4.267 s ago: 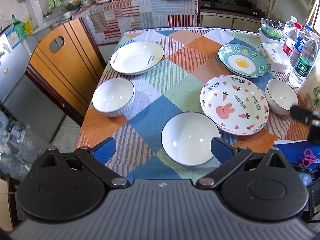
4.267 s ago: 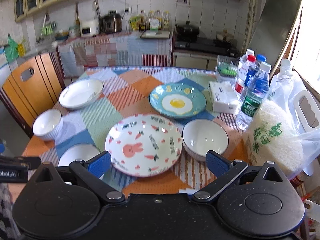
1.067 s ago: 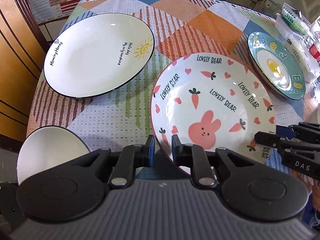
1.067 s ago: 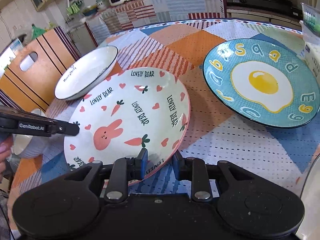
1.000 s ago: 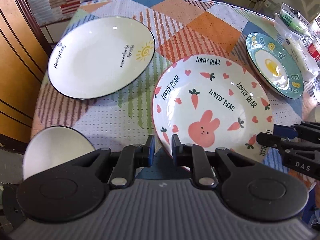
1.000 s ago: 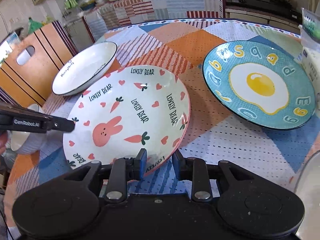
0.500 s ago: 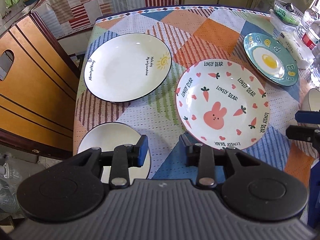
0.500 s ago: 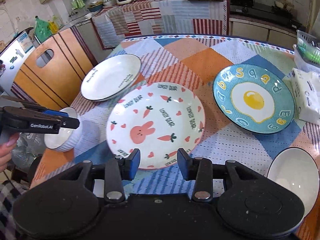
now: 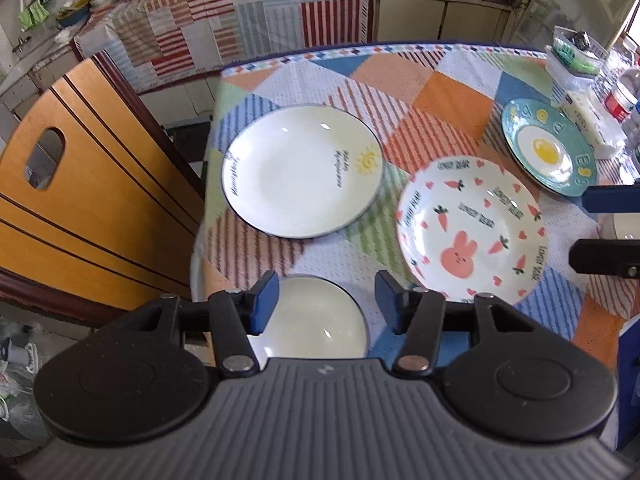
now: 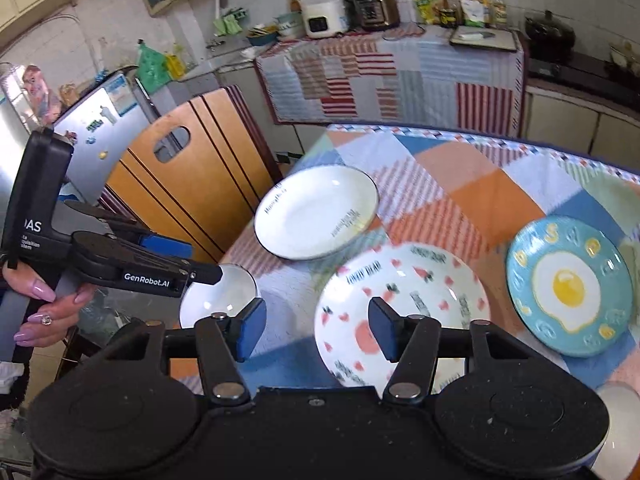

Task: Organize plates and bowls
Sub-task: 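Close the left tool on the white Morning Honey plate rim while the right tool grips beside it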

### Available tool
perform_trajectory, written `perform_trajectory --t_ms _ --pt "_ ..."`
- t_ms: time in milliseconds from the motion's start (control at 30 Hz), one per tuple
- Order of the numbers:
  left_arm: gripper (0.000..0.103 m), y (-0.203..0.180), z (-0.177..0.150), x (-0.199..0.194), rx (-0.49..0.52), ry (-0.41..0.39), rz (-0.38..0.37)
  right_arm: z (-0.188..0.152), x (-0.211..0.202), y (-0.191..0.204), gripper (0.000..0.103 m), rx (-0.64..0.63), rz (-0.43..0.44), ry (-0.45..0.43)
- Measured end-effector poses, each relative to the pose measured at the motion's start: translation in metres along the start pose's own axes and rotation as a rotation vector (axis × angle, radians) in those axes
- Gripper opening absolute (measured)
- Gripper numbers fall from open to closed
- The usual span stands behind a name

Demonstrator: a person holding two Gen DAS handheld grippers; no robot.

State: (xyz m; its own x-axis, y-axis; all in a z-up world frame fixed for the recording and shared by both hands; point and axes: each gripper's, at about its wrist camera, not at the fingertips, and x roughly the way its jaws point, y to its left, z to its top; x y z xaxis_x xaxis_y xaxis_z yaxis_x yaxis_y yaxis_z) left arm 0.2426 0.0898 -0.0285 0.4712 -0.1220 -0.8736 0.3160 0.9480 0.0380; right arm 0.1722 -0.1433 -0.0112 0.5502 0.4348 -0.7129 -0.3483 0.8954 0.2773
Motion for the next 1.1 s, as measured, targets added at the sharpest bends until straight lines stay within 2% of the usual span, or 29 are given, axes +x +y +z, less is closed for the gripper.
perform_trajectory --t_ms 167,333,600,867,933,1100 --pt "0.063 0.028 0.018 0.010 -0.013 -0.049 0.008 0.022 0.039 0.000 0.068 -0.040 0.012 -0.023" --pt "0.065 0.055 0.028 0.041 -0.029 -0.090 0.001 0.037 0.084 -0.004 0.068 -0.071 0.038 -0.039" --pt "0.065 0.097 0.032 0.112 -0.093 -0.069 -0.028 0.052 0.155 -0.023 0.068 -0.071 0.021 0.032" --pt "0.065 0.113 0.033 0.167 -0.134 -0.032 -0.064 0.051 0.213 -0.061 0.068 0.050 -0.040 0.070" --pt "0.065 0.114 0.033 0.174 -0.142 -0.044 -0.073 0.050 0.221 -0.070 0.059 0.076 -0.035 0.075" --pt "0.062 0.111 0.035 0.187 -0.133 -0.048 -0.080 0.051 0.231 -0.085 0.050 0.101 -0.007 0.086"
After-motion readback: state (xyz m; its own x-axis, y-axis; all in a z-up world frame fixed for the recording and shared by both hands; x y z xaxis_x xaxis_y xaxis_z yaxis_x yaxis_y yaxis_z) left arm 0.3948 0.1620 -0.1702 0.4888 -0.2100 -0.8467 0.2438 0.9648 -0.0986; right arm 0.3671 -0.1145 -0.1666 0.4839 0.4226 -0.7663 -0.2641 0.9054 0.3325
